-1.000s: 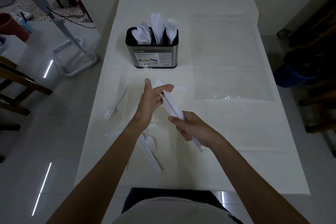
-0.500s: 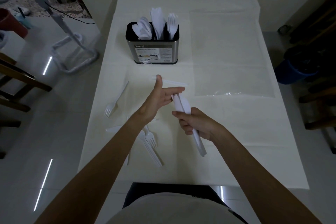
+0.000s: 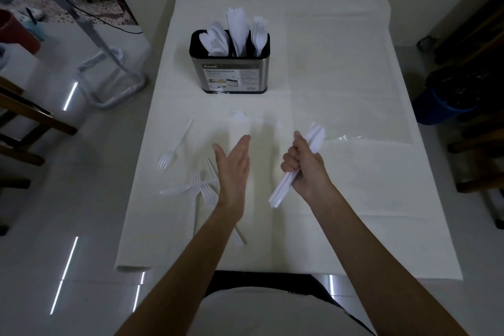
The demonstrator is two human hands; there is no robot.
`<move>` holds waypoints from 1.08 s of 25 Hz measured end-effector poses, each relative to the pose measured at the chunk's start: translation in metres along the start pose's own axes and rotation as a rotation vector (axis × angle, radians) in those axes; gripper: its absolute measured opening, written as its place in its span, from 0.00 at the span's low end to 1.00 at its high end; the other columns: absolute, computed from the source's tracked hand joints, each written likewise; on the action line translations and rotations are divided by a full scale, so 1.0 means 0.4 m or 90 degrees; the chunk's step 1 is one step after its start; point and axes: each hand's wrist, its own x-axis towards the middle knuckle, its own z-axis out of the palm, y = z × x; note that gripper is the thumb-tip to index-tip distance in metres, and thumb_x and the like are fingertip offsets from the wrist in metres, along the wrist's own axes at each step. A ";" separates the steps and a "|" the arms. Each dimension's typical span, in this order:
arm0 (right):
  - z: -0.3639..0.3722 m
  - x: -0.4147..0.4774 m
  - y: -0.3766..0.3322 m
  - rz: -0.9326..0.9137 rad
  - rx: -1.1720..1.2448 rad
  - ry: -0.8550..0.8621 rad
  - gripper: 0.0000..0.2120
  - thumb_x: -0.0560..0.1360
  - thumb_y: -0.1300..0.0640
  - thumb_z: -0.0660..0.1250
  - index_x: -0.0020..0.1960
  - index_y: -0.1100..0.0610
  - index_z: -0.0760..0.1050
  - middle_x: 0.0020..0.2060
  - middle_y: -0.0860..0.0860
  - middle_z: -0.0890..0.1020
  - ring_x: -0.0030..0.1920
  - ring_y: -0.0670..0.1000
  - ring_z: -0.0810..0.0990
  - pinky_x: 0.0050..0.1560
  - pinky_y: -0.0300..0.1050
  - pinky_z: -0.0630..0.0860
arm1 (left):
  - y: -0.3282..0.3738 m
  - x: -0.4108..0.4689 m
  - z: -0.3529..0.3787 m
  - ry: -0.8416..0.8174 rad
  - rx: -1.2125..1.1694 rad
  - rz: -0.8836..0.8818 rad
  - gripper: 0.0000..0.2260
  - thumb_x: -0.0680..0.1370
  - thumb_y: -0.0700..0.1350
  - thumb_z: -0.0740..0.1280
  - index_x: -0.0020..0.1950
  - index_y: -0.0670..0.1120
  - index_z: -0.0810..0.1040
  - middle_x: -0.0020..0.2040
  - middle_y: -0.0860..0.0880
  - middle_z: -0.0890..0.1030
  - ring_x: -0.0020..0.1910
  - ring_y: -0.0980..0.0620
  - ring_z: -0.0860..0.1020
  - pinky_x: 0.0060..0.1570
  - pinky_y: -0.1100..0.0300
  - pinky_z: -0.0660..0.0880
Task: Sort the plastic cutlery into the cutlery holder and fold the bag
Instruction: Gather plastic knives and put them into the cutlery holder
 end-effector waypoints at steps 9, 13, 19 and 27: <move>0.020 -0.041 0.056 -0.040 0.142 0.015 0.20 0.79 0.49 0.60 0.30 0.54 0.62 0.19 0.45 0.61 0.20 0.44 0.60 0.21 0.34 0.63 | -0.076 -0.044 0.039 0.093 0.085 0.031 0.33 0.78 0.64 0.36 0.73 0.52 0.66 0.74 0.56 0.65 0.74 0.56 0.60 0.75 0.56 0.51; 0.014 -0.033 0.037 0.000 0.077 -0.058 0.20 0.80 0.50 0.59 0.30 0.53 0.60 0.19 0.44 0.60 0.19 0.43 0.59 0.21 0.34 0.61 | -0.020 -0.012 0.023 -0.057 0.092 -0.018 0.36 0.77 0.65 0.34 0.73 0.46 0.64 0.75 0.50 0.63 0.75 0.55 0.58 0.76 0.53 0.48; 0.016 -0.051 0.031 0.104 -0.178 -0.195 0.18 0.80 0.52 0.60 0.33 0.53 0.61 0.21 0.45 0.61 0.21 0.43 0.59 0.23 0.34 0.59 | 0.135 0.091 0.054 -0.242 0.384 -0.003 0.41 0.75 0.64 0.30 0.68 0.46 0.72 0.71 0.49 0.70 0.72 0.55 0.65 0.74 0.57 0.54; 0.037 -0.018 -0.003 0.120 -0.281 -0.200 0.19 0.79 0.53 0.62 0.32 0.53 0.61 0.22 0.46 0.60 0.21 0.43 0.59 0.22 0.35 0.60 | 0.169 0.127 0.049 -0.224 0.417 -0.009 0.38 0.78 0.61 0.31 0.65 0.45 0.75 0.68 0.48 0.73 0.70 0.54 0.68 0.73 0.59 0.56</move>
